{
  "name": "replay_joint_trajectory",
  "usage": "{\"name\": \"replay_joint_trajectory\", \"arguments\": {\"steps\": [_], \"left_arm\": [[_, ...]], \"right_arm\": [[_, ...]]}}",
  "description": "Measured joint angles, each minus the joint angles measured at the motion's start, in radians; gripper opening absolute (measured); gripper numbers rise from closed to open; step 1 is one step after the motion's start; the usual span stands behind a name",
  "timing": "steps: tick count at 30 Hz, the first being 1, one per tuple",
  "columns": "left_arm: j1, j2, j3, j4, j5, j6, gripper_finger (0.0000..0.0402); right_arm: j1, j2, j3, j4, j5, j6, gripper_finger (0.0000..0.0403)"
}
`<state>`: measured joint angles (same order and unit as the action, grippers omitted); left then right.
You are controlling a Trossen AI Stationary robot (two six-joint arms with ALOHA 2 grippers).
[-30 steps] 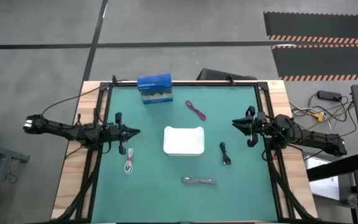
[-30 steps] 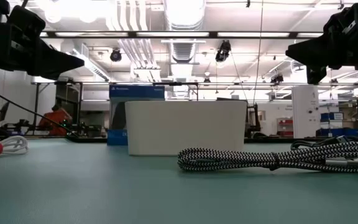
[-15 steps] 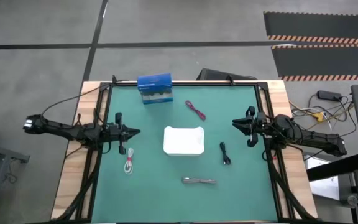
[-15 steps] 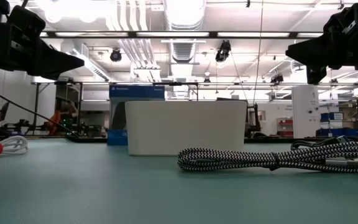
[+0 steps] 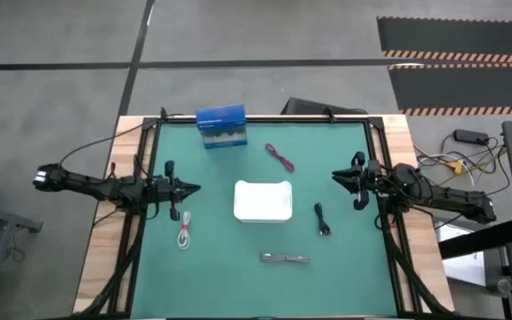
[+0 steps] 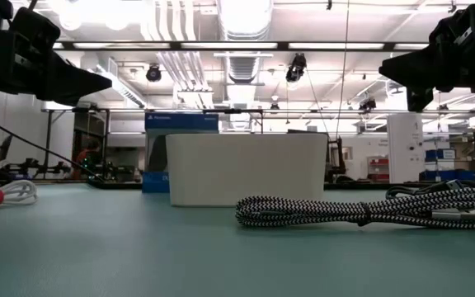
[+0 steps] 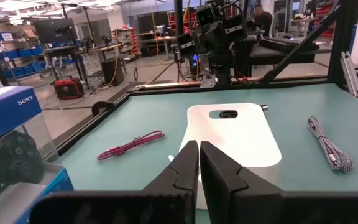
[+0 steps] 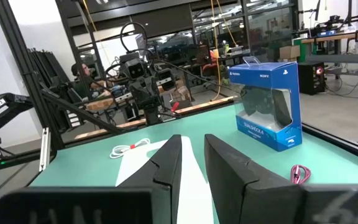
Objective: Pick and place USB-C Cables
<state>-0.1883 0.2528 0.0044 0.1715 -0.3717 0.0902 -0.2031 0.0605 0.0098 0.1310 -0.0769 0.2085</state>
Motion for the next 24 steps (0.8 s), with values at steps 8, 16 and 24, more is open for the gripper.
{"name": "replay_joint_trajectory", "arguments": {"steps": [8,16,24], "left_arm": [[0.0,0.0,0.0,0.0,0.0,0.0,0.0002],[0.0,0.0,0.0,0.011,-0.002,0.003,0.0002],[0.0,0.0,0.0,0.269,-0.002,-0.239,0.0002]], "right_arm": [[0.0,0.0,0.0,0.0,0.0,0.0,0.0059],[0.0,0.0,0.0,0.0,0.0,0.0,0.0059],[0.0,0.0,0.0,0.003,0.0,0.001,0.0059]]}}
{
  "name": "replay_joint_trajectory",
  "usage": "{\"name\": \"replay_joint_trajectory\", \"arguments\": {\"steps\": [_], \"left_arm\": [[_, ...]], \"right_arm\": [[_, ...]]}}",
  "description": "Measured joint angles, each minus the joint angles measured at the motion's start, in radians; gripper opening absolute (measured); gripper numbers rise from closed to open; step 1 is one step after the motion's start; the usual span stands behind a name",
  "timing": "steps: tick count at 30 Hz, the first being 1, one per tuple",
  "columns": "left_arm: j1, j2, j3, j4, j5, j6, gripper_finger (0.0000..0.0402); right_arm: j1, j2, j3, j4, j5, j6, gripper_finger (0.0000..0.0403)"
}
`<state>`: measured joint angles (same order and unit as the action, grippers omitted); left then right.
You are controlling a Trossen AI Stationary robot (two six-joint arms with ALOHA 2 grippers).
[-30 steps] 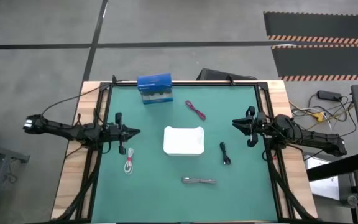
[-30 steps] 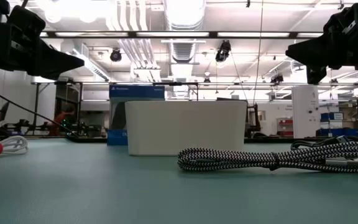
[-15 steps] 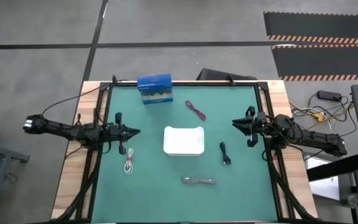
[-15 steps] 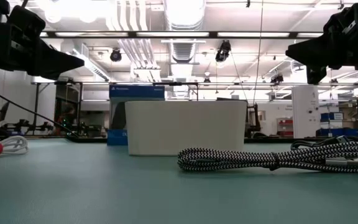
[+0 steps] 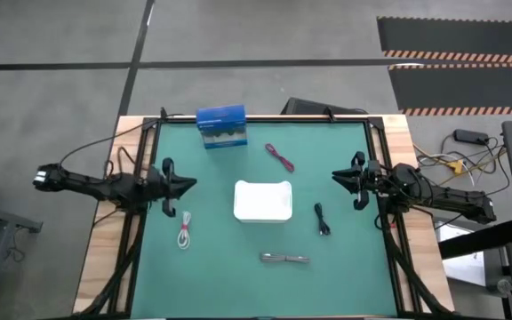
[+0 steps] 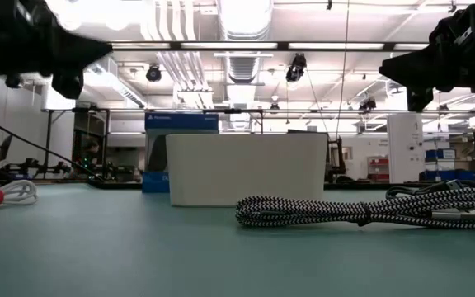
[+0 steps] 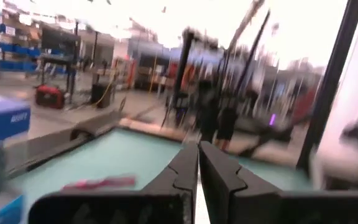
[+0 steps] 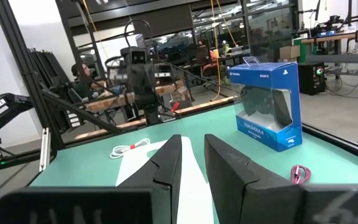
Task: Pick and place USB-C Cables
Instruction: Put the white charger cable into the white bin
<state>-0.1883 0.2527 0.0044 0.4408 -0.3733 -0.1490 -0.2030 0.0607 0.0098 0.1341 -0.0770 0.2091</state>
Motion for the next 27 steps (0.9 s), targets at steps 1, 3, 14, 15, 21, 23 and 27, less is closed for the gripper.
{"name": "replay_joint_trajectory", "arguments": {"steps": [1,3,14,15,21,23,27], "left_arm": [[0.0,0.0,0.0,0.039,0.0,-0.003,0.0002],[-0.001,0.0,0.0,0.112,0.001,-0.018,0.0002],[-0.002,0.049,0.0,0.275,0.047,-0.179,0.0002],[-0.002,0.061,0.0,0.279,0.046,-0.193,0.0002],[-0.002,0.144,0.007,0.413,0.038,-0.264,0.0002],[-0.002,0.175,0.026,0.408,0.032,-0.268,0.0002],[-0.002,0.233,0.079,0.405,-0.001,-0.322,0.0001]], "right_arm": [[0.0,0.0,0.0,0.01,0.0,0.0,0.0059],[0.0,0.0,0.0,0.033,0.0,0.028,0.0059],[0.0,0.0,0.0,0.212,-0.061,0.087,0.0059],[0.0,0.001,0.0,0.221,-0.061,0.087,0.0059],[0.0,0.0,0.002,0.285,0.012,0.034,0.0059],[0.0,0.001,0.008,0.279,0.066,-0.01,0.0059],[0.0,0.001,0.03,0.287,0.114,-0.071,0.0059]]}}
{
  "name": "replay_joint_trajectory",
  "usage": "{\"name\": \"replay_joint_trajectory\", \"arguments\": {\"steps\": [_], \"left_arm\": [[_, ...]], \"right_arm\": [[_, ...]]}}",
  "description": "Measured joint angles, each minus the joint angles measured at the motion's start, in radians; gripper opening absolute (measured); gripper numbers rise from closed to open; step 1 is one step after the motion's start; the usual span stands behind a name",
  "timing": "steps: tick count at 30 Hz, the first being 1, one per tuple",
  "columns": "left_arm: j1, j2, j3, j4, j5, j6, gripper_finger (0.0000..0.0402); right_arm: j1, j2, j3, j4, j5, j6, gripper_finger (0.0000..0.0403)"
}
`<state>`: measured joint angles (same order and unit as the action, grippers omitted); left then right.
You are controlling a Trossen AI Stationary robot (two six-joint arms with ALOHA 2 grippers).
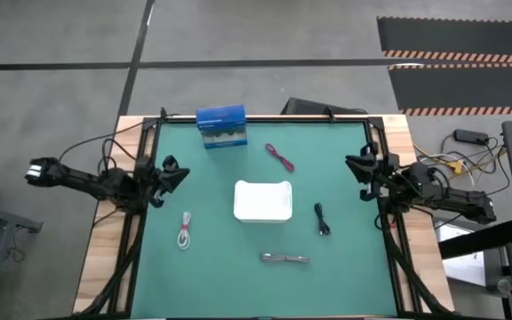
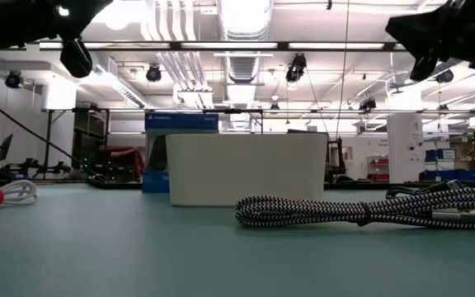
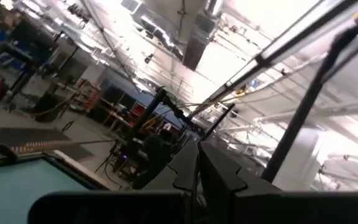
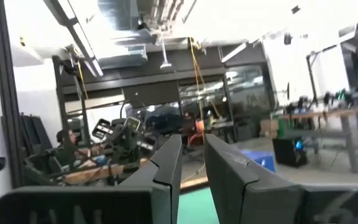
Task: Pick and place USB-C Cables
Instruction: Put the white charger cable into the white bin
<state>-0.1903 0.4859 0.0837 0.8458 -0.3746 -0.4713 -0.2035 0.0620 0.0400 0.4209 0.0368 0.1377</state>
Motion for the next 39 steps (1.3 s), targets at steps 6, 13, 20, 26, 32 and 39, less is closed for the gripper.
{"name": "replay_joint_trajectory", "arguments": {"steps": [6,13,20,26,32,39], "left_arm": [[0.0,0.093,0.128,-0.336,-0.066,-0.207,0.0],[-0.001,0.27,0.448,-1.308,-0.02,-0.72,0.0],[-0.023,0.579,0.652,-1.778,0.445,-0.938,0.0],[-0.083,0.809,0.707,-1.828,0.656,-0.937,0.0],[-0.1,0.901,0.721,-1.828,0.658,-0.937,0.0],[-0.1,0.895,0.71,-1.828,0.609,-0.938,0.0]], "right_arm": [[0.0,0.0,0.024,-0.004,0.001,-0.037,0.0059],[0.0,0.0,0.034,-0.005,0.011,-0.045,0.0059],[0.0,0.001,0.035,-0.03,0.021,-0.039,0.0059],[0.0,0.001,0.035,-0.085,0.021,-0.033,0.0059],[0.0,0.001,0.035,-0.111,0.02,-0.024,0.0059],[0.0,0.001,0.035,-0.11,0.02,-0.025,0.0059]]}}
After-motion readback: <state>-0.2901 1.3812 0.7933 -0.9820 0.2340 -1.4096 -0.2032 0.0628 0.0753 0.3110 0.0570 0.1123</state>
